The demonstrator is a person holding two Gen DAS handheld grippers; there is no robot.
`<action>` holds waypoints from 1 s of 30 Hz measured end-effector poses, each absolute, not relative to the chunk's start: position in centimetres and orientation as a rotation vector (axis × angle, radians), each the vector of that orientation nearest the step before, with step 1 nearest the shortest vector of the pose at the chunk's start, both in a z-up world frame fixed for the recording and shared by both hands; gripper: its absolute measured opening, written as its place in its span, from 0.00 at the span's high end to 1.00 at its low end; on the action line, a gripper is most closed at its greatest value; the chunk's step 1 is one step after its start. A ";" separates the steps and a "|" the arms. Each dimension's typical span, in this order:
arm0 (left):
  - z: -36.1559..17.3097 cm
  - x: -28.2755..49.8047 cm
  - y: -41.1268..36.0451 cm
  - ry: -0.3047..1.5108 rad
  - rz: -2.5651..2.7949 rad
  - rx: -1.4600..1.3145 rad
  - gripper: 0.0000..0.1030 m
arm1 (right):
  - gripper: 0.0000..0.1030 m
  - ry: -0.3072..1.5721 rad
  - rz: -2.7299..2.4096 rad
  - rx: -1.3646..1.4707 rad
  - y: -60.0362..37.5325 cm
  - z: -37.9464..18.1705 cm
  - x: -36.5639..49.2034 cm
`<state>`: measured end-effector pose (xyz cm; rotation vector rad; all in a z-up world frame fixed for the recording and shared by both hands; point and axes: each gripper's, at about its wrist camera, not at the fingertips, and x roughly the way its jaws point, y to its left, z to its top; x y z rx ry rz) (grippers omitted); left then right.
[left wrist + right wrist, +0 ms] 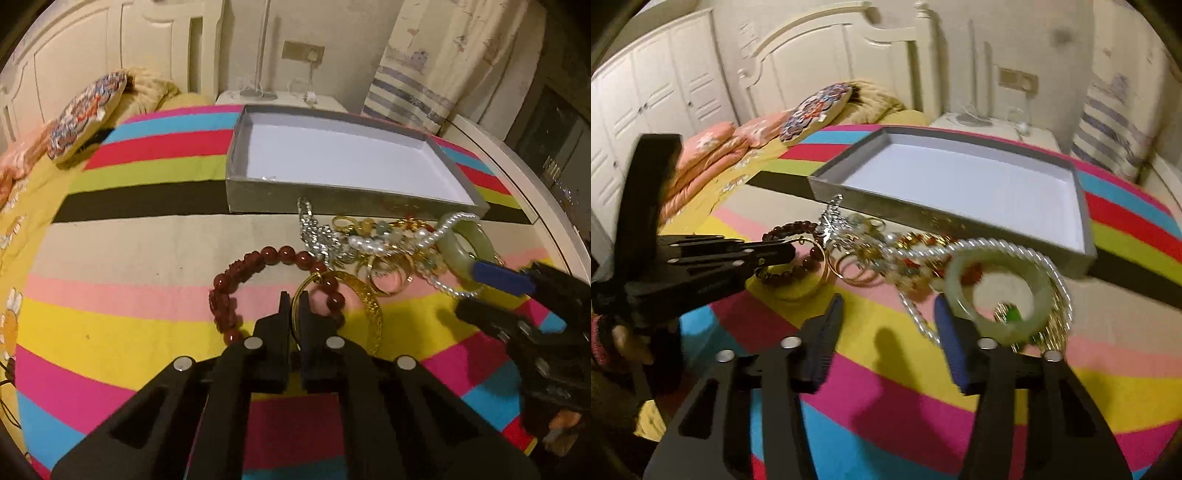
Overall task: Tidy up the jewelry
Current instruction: 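Grasp the gold bangle with the left tool while the right tool grasps the agate bead bracelet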
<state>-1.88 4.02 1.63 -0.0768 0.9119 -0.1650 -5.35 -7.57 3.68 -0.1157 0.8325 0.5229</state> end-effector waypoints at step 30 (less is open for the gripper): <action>5.6 -8.6 5.6 0.808 -0.192 -0.173 0.96 | 0.88 0.754 0.789 0.214 -12.3 9.3 -5.8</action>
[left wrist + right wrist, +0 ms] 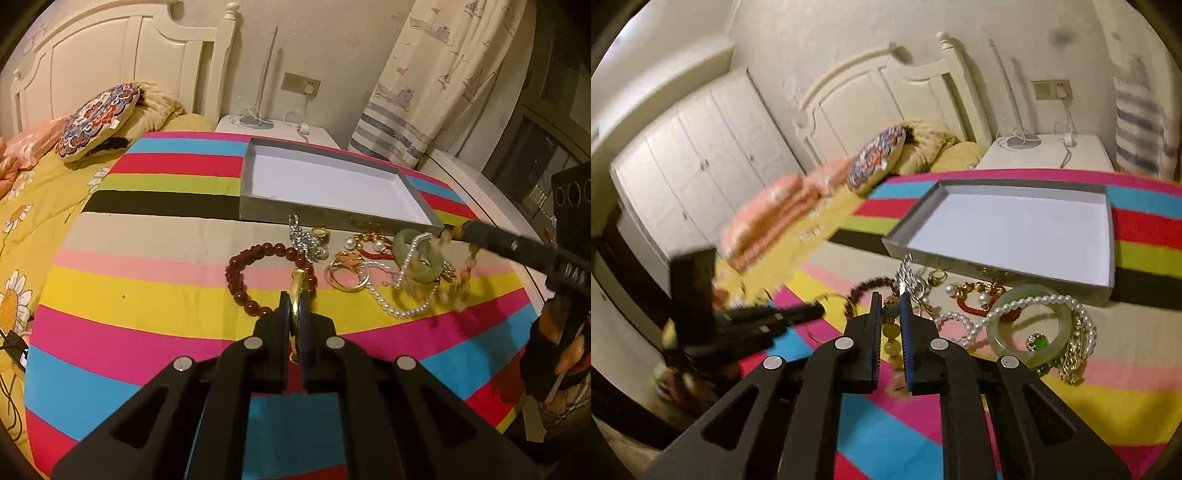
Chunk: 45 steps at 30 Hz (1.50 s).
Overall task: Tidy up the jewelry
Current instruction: 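Grasp the gold bangle with the left tool while the right tool grasps the agate bead bracelet, then carry the gold bangle and bead bracelet into the gray box and open both tools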
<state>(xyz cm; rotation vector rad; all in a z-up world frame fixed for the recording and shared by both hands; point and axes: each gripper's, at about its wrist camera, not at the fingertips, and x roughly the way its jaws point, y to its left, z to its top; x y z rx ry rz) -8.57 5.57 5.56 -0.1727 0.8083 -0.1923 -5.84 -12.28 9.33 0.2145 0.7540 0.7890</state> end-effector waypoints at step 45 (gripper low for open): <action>9.3 9.6 -1.2 0.817 -0.254 -0.059 0.96 | 0.88 0.741 0.580 0.145 -12.7 9.3 7.5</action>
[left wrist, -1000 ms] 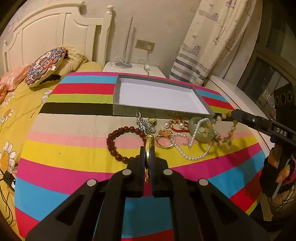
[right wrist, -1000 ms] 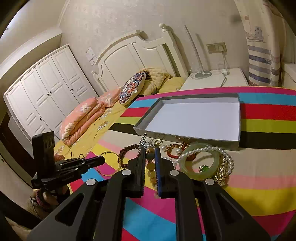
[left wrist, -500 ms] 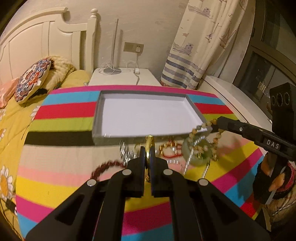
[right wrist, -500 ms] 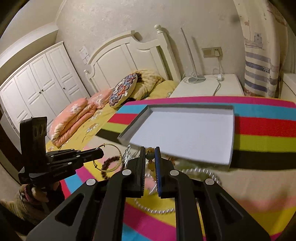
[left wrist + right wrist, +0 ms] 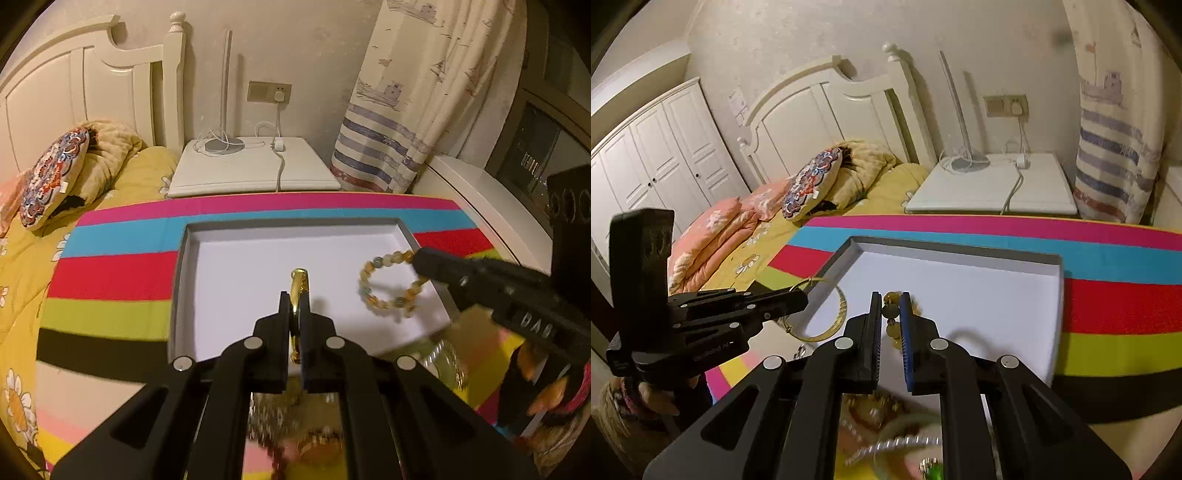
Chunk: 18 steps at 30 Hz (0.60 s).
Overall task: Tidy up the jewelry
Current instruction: 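Carry the gold bangle and bead bracelet into the gray box and open both tools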
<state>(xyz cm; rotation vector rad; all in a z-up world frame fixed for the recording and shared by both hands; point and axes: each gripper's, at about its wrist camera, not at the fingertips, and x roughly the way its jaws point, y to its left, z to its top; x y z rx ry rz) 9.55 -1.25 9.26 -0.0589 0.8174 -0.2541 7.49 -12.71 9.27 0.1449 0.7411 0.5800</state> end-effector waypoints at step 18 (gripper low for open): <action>3.7 17.1 1.1 0.974 -0.168 -0.086 0.83 | 0.83 0.858 0.362 0.079 -15.3 4.5 14.8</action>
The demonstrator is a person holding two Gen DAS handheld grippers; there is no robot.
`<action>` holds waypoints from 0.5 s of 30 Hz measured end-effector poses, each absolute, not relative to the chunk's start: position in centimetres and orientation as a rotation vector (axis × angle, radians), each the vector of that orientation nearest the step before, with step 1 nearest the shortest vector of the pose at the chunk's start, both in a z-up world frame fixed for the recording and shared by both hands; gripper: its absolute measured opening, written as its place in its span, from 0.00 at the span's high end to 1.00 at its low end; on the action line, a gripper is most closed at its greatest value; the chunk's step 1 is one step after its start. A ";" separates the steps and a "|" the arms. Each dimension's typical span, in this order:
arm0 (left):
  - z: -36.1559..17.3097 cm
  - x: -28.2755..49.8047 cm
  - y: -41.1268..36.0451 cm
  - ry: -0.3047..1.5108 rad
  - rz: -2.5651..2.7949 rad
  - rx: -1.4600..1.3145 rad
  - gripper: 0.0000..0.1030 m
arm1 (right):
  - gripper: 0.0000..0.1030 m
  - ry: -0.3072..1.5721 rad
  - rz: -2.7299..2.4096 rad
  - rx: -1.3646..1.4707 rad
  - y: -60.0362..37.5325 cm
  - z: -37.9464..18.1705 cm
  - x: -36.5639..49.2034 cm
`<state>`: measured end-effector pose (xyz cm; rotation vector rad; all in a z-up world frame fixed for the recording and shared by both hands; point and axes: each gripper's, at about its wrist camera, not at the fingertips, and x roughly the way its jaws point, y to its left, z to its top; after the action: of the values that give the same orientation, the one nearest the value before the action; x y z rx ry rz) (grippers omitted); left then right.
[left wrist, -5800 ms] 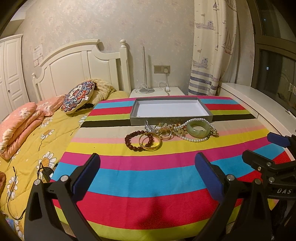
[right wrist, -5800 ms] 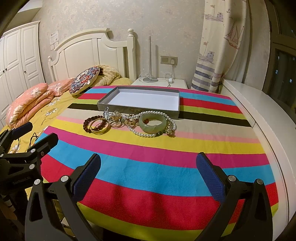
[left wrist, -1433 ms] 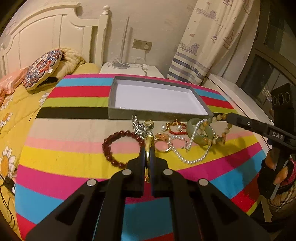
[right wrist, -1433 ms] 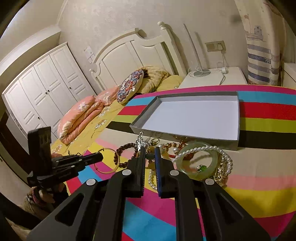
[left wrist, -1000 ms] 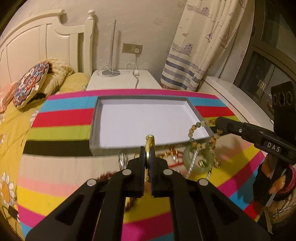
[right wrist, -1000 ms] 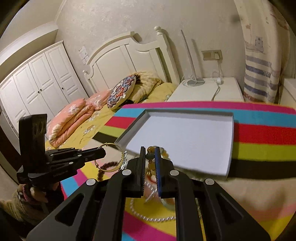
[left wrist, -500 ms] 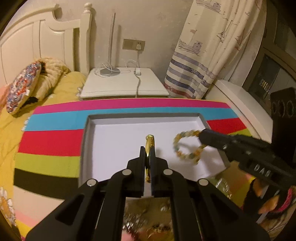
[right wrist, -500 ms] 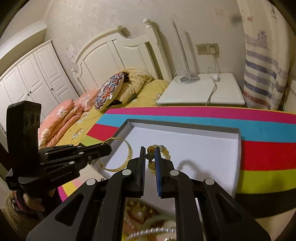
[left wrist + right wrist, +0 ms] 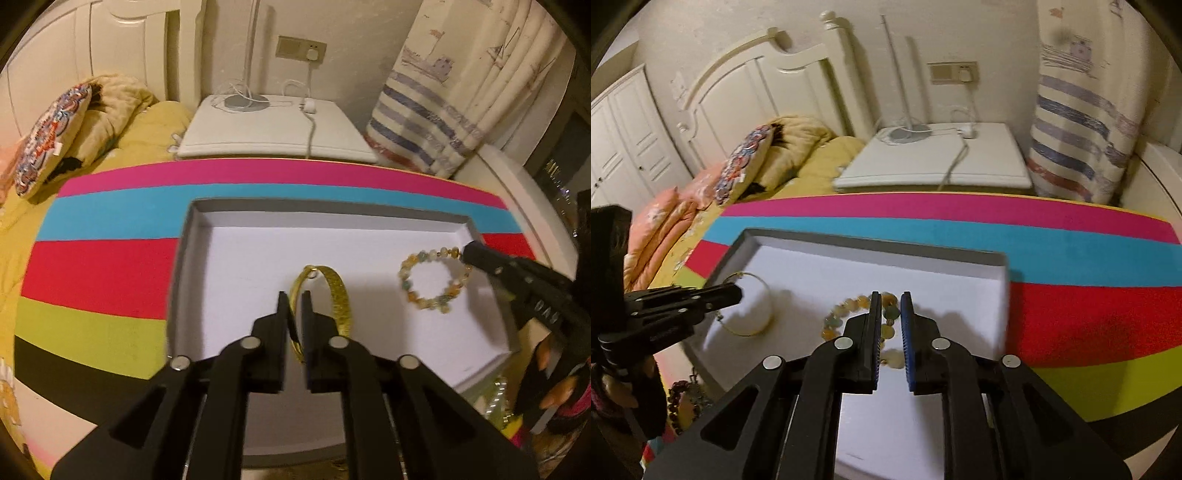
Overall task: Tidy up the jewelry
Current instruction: 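Carry the gold bangle and bead bracelet into the gray box and open both tools, then withdraw both open tools from the box back toward the jewelry pile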
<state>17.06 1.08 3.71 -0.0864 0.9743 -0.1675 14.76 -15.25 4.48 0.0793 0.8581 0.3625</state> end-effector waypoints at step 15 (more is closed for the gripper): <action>8.1 13.0 3.6 0.813 0.036 -0.024 0.05 | 0.30 0.759 0.277 0.031 -17.8 7.7 12.0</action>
<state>12.96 3.59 8.11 -0.0239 0.8129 0.0359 11.97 -17.84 7.74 0.0311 0.7590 0.2767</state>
